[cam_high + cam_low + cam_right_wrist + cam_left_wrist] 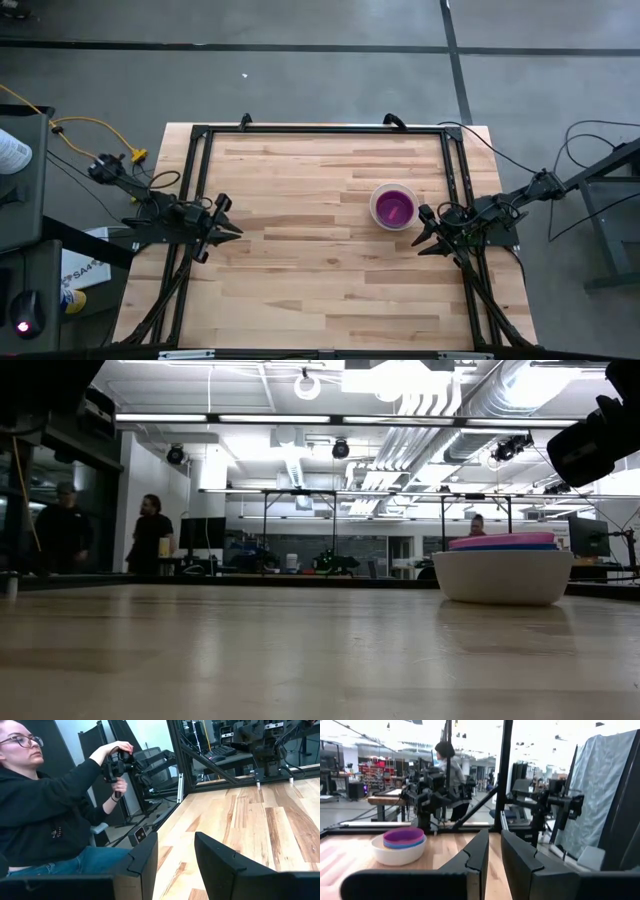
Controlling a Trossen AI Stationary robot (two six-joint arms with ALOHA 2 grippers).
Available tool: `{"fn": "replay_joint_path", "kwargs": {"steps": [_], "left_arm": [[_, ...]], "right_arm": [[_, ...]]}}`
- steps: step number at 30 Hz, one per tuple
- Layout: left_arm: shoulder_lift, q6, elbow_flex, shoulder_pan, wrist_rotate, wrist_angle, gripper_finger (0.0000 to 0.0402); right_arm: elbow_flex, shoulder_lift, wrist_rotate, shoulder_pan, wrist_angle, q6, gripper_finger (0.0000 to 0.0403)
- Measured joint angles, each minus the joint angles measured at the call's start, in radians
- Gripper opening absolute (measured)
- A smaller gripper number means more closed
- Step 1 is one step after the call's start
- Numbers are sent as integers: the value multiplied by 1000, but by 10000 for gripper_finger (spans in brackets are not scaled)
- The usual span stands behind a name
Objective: Nest bowls inside each other
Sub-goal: Return to Home Position
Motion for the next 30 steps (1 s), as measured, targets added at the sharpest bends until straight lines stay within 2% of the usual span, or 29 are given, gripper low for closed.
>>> {"fn": "replay_joint_path", "kwargs": {"steps": [5, 11, 18, 30], "left_arm": [[-58, 0, 0, 0, 8, -76, 49], [-141, 28, -2, 0, 86, -175, 49], [-138, 105, -2, 0, 157, -193, 49], [-137, 105, -2, 0, 157, -278, 49]], "right_arm": [[0, 0, -1, 0, 0, 0, 123], [0, 0, -2, 0, 0, 0, 123], [0, 0, -2, 0, 0, 0, 123], [0, 0, -2, 0, 0, 0, 123]]}}
